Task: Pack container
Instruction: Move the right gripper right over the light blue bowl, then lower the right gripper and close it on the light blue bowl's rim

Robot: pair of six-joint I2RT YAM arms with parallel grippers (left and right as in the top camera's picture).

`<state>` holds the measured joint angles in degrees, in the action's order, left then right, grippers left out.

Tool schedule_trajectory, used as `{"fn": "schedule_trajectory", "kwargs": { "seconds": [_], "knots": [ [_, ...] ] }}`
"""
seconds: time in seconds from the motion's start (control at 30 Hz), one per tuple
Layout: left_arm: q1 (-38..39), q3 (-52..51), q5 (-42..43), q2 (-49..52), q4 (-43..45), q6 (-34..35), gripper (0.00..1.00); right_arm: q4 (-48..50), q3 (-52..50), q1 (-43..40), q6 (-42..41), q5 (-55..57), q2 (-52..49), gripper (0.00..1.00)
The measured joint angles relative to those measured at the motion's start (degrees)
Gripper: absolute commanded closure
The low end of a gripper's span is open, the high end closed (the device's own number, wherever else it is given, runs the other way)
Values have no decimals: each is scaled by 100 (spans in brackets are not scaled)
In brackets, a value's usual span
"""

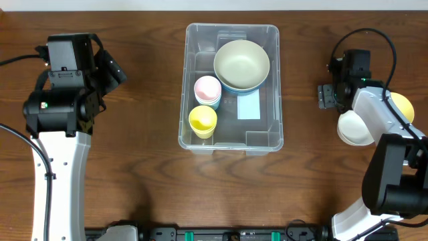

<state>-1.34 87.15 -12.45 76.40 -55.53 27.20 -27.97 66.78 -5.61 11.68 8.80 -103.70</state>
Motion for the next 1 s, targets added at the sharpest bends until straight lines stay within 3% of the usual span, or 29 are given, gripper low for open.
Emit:
{"fn": "schedule_trajectory", "kwargs": {
  "seconds": [0.5, 0.63, 0.87, 1.0],
  "knots": [
    [0, 0, 0, 0, 0, 0, 2, 428, -302, -157, 184, 0, 0, 23],
    [0, 0, 0, 0, 0, 0, 2, 431, -304, -245, 216, 2, 0, 36],
    [0, 0, 0, 0, 0, 0, 2, 461, -313, -286, 229, -66, -39, 42],
    [0, 0, 0, 0, 0, 0, 2, 494, -313, -286, 234, -140, -157, 51]
  ]
}}
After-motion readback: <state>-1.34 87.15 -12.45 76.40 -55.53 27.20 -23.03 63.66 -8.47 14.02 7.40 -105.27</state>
